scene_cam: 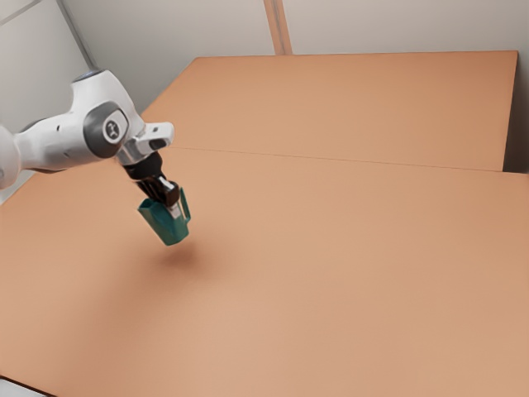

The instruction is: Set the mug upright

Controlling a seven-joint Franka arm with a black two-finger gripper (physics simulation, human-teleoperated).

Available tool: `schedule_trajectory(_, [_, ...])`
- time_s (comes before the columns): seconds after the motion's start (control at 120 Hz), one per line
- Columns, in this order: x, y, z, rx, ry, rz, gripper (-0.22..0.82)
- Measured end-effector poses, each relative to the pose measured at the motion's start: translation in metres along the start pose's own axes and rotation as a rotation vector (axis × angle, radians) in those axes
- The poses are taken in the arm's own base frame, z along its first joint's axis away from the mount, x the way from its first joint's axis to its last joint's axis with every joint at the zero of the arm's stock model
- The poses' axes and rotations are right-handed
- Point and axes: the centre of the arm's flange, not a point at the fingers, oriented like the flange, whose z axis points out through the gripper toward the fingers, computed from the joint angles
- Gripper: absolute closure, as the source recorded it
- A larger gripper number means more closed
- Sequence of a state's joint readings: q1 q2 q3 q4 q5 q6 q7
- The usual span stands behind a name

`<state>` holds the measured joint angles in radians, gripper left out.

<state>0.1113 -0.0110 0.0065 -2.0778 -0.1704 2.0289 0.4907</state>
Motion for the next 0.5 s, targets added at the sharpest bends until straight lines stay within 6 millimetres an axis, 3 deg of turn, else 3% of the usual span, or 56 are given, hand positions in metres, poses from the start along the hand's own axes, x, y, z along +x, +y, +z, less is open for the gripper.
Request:
schedule_trajectory(0.2, [0.003,0.031,0.01,0.075,-0.002,-0.01,0.78])
schedule_trajectory(0.325, [0.004,0.033,0.009,0.124,0.009,-0.044,0.78])
schedule_trajectory(0.5, [0.001,0.034,0.022,0.18,0.019,-0.093,0.78])
